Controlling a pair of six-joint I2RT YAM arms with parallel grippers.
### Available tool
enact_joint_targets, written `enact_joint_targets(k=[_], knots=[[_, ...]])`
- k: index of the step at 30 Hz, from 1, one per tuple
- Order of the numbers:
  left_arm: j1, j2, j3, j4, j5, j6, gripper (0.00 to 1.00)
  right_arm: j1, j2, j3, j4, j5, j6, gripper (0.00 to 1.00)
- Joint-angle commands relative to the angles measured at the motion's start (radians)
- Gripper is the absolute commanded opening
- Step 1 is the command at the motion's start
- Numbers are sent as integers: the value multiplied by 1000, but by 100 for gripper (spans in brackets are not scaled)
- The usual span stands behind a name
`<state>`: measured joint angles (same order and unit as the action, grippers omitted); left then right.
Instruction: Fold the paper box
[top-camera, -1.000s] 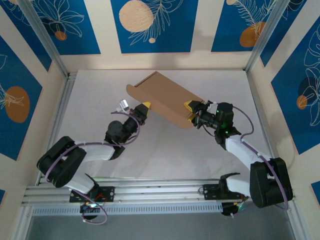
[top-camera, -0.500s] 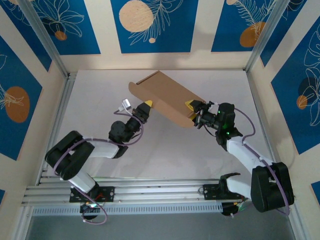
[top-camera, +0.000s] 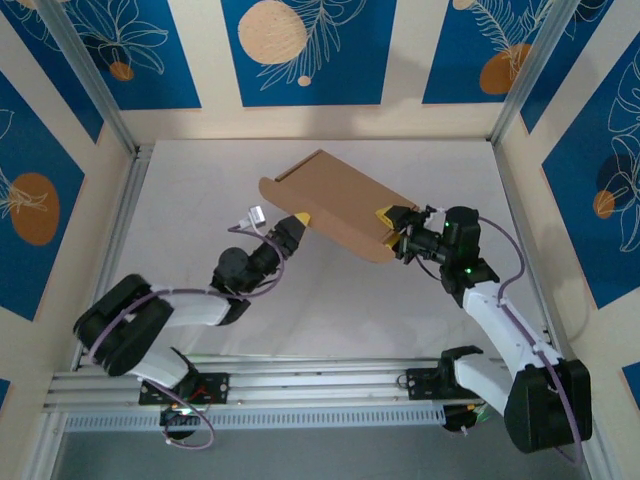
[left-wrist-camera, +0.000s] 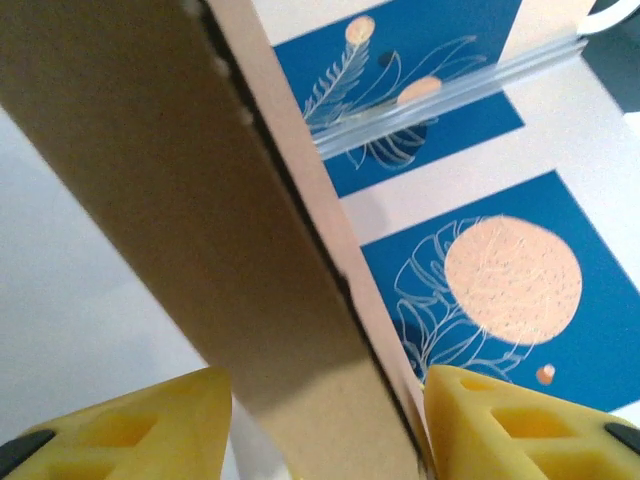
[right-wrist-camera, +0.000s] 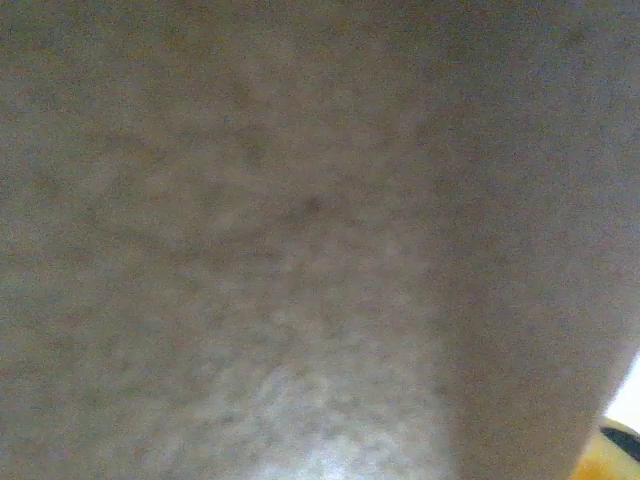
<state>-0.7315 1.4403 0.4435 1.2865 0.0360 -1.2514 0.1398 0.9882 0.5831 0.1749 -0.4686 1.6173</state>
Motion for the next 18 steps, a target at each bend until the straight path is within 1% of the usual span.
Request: enact_joint_targets(k=[1,3,6,7,10,11,13,15,18], knots=[[-7,-157,-4,-276,100,187,54,-49,-22,32,-67,-55,-39,27],[-12,-288,33,-541,112,336,56,-67,-19,33,-84,-71,-50,27],[-30,-470,108,-899,80,586,56,-89,-12,38,-106,-91,-59,27],[-38,-526,126,-1002,43,652,56,-93,-12,38,-112,-94,-63,27],[-44,-631,197,-1222,-41,868,55,-103,0,47,-124,-120,-69,27],[-43,-641,227,-1268,-54,931,56,-103,5,50,-125,-129,-69,27],[-48,-626,315,-1371,-61,1089,60,-103,16,57,-126,-147,-69,27],[-59,-569,417,-1476,-76,1257,72,-103,25,63,-125,-167,-69,27],[-92,-498,517,-1571,-110,1503,84,-98,25,67,-136,-181,-77,27]])
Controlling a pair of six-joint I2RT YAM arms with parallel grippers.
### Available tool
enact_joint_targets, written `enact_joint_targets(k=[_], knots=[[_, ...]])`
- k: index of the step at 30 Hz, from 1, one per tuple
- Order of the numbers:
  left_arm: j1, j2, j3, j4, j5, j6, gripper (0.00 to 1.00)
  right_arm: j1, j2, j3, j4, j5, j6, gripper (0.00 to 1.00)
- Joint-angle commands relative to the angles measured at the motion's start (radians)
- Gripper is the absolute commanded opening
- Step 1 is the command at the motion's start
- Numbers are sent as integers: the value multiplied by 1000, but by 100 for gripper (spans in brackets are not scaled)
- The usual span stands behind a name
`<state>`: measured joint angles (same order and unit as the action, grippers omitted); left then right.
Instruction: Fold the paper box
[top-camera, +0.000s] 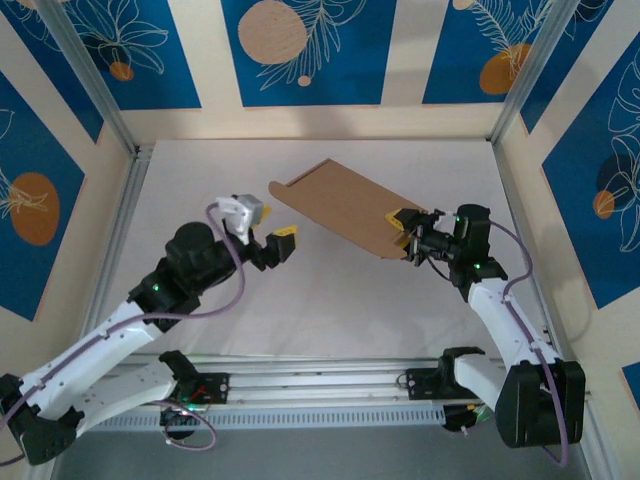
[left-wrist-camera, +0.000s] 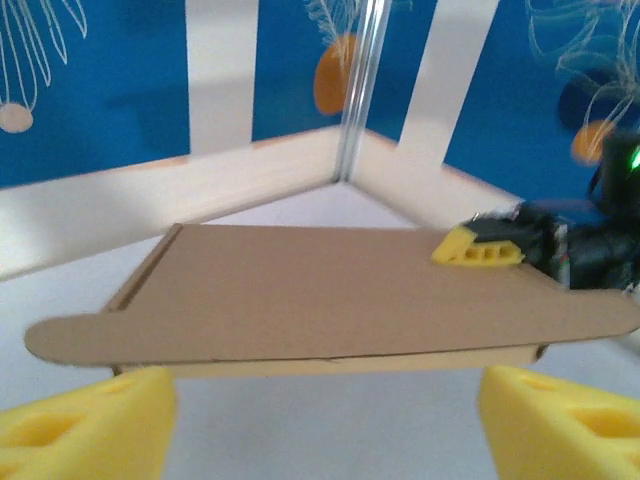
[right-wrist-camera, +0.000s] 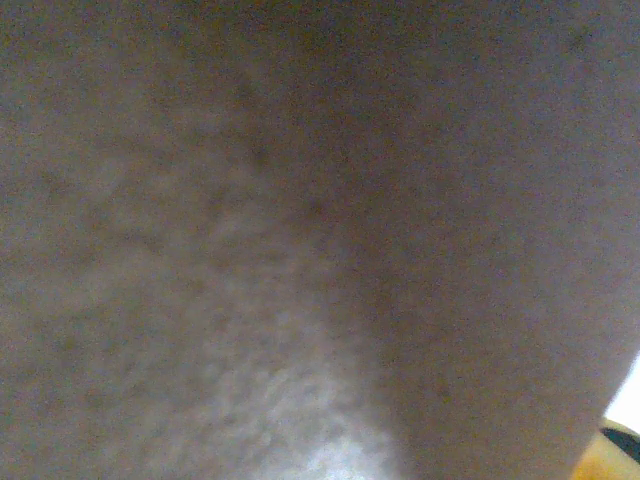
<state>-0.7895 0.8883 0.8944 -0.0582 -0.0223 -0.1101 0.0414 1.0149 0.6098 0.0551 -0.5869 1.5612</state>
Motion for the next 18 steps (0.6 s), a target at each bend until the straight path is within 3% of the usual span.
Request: enact_joint_targets(k=[1,3,9,14,18], knots=[[-55,68,77,-231,-68,440,86,0,-2,41,-18,-68,-21,27],[-114,95,94,-233,-115,634,88,1,-3,40,-20,-79,-25,27],[-244,218,129,-197,-267,1032,93,8,-12,37,-31,-97,-30,27],[-273,279,79,-11,-377,1255,96,17,-19,23,-23,-105,-24,27],[-283,299,-11,252,-430,1413,95,35,-24,4,10,-110,-5,27]])
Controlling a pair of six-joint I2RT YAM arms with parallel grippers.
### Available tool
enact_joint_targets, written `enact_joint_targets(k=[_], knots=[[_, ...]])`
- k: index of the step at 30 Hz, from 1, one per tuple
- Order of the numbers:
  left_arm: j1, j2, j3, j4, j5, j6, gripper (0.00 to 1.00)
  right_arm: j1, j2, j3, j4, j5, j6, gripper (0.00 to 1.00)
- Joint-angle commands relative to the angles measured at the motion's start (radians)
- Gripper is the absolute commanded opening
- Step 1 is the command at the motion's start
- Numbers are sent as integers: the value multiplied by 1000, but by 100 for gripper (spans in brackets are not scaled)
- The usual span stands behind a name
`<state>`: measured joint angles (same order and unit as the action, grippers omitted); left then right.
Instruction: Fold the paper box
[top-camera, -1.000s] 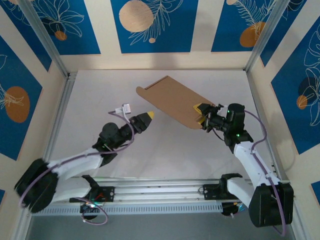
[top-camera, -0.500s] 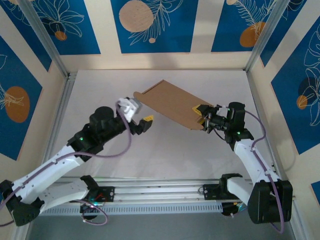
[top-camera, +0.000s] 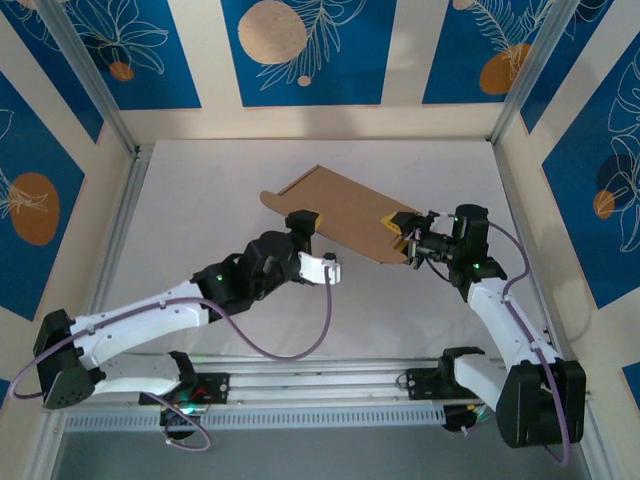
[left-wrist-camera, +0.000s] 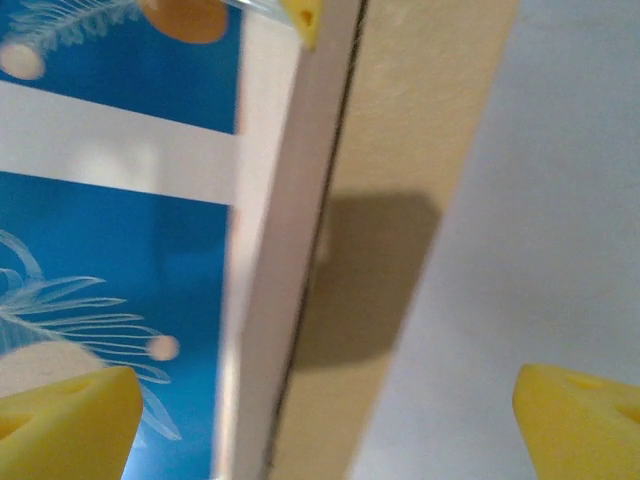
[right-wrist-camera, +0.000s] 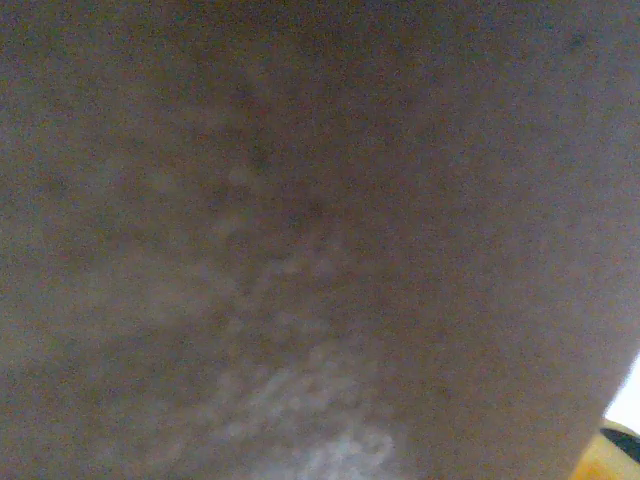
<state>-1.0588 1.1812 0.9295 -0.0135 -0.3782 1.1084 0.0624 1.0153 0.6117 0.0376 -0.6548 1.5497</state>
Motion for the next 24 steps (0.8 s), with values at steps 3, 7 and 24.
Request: enact_joint_targets(k=[3,7,24], knots=[[-13,35,-81,277,-76,264,95,27,-24,-4,44,-41,20,27],[-4,80,-100,292,-93,297,95,33,-33,-1,49,-48,23,27],[-25,119,-129,507,-163,439,50,50,-44,-19,53,-62,21,45]])
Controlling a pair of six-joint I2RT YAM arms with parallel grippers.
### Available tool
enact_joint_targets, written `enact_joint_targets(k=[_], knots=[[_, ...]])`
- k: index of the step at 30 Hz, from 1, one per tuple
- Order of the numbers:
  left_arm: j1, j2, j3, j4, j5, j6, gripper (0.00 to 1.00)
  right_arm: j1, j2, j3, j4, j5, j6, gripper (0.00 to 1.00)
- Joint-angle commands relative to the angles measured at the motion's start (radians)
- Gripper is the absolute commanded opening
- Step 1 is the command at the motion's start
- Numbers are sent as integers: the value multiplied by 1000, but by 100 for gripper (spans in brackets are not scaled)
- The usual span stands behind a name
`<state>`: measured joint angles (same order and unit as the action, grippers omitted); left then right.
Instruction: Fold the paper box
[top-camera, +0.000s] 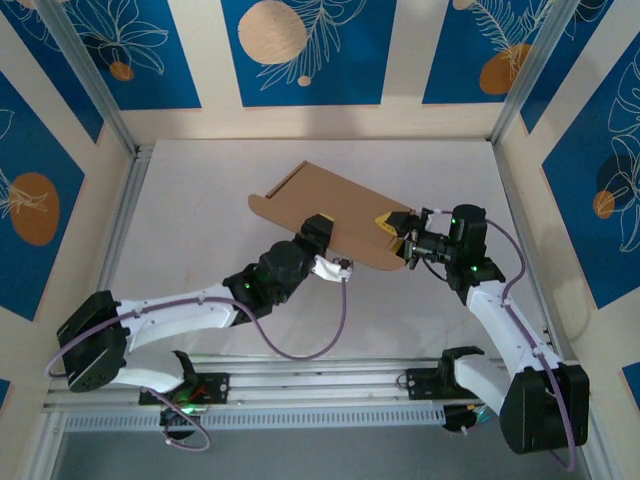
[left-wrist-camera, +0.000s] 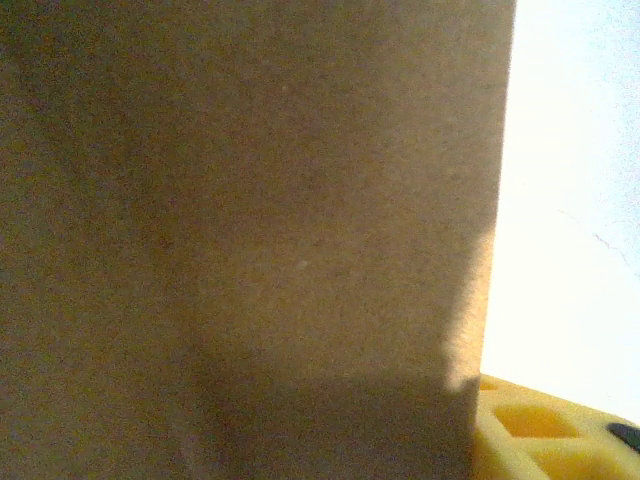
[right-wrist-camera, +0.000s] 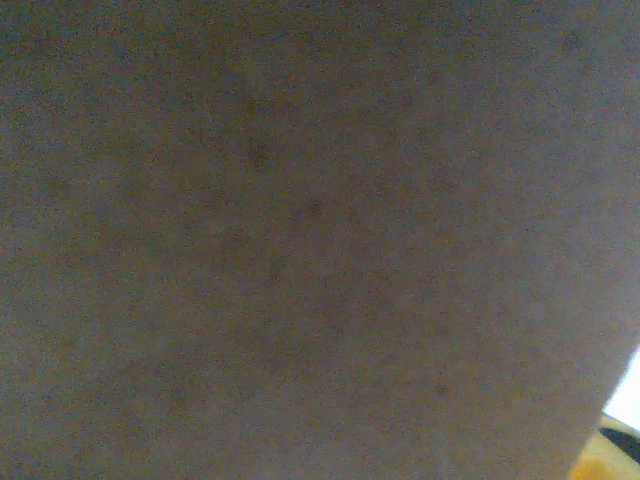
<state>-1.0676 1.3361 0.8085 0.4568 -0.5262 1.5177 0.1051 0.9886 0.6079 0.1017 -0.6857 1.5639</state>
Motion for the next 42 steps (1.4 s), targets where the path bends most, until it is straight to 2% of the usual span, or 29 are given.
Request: enact_joint_targets(k=[1,3,7,9,14,19,24,27,31,35,39,42], knots=[[-18,-39,-9,29,-18,28,50,5,-17,-14,-11,-33,6,52],[-21,-42,-13,15,-21,23,49,4,-17,-9,-14,-34,1,62],[-32,-56,-14,-23,-40,7,49,-5,-33,20,-101,-19,-44,89],[-37,-67,-1,-91,-54,-24,49,-18,-61,48,-199,4,-97,96],[-40,-116,95,-389,-83,-198,49,-74,-166,111,-504,148,-253,100],[-51,-80,303,-859,-93,-446,53,-111,-215,221,-765,327,-438,100],[-55,118,678,-1433,20,-771,55,-91,-214,353,-877,508,-619,95],[-56,249,871,-1664,138,-885,55,-54,-222,408,-880,580,-733,91],[-54,350,954,-1739,281,-952,55,-33,-204,463,-885,565,-789,84],[-51,446,1024,-1787,336,-988,54,-32,-156,509,-938,539,-773,82],[-35,547,1059,-1781,352,-1017,53,-32,-149,453,-838,380,-665,65],[-13,608,1077,-1758,378,-1040,52,-30,-123,399,-749,302,-572,45]])
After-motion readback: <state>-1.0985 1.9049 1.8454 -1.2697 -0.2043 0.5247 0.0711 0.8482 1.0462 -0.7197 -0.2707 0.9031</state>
